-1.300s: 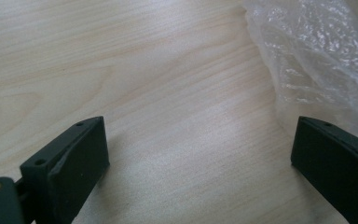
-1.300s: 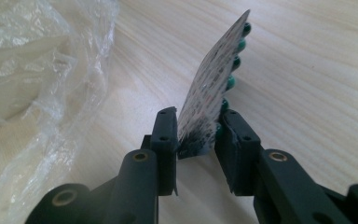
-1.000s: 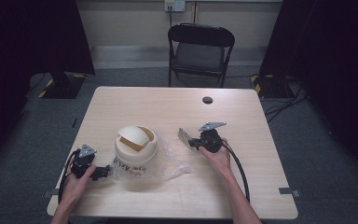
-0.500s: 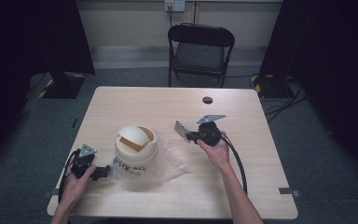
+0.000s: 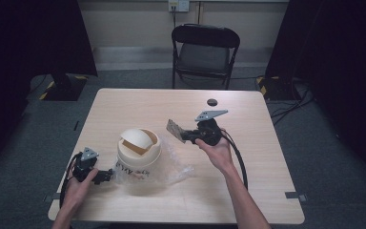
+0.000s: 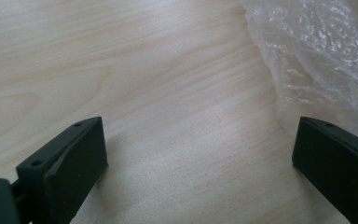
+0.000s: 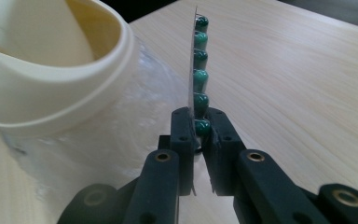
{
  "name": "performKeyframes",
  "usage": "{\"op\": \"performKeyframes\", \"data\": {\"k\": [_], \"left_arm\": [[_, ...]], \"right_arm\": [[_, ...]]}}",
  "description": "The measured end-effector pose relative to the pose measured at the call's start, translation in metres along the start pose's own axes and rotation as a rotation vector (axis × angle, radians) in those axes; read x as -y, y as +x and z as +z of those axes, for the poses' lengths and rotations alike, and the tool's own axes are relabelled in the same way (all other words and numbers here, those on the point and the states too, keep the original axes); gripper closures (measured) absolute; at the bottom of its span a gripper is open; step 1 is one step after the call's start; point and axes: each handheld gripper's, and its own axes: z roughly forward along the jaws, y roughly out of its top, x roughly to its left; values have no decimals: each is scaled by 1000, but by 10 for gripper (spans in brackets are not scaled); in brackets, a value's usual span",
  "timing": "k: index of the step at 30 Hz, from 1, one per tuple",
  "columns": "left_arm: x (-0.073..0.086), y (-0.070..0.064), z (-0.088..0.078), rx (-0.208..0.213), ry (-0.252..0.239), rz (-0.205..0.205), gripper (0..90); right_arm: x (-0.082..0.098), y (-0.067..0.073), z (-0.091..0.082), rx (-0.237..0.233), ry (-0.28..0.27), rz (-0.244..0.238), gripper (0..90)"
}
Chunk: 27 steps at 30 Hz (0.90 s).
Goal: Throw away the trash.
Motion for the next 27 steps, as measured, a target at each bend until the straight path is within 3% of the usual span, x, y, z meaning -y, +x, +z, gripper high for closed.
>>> {"op": "performKeyframes", "data": {"k": [11, 18, 27], "left_arm": [[0, 0, 1, -1, 2, -2, 14], [-1, 0, 1, 3, 4, 1, 12], [-1, 0, 1, 4, 5, 1, 10]], "right_arm": [[-30, 28, -10, -81, -48, -53, 829], [-50, 45, 0, -127, -42, -81, 829], [-57, 49, 31, -147, -33, -45, 830]]}}
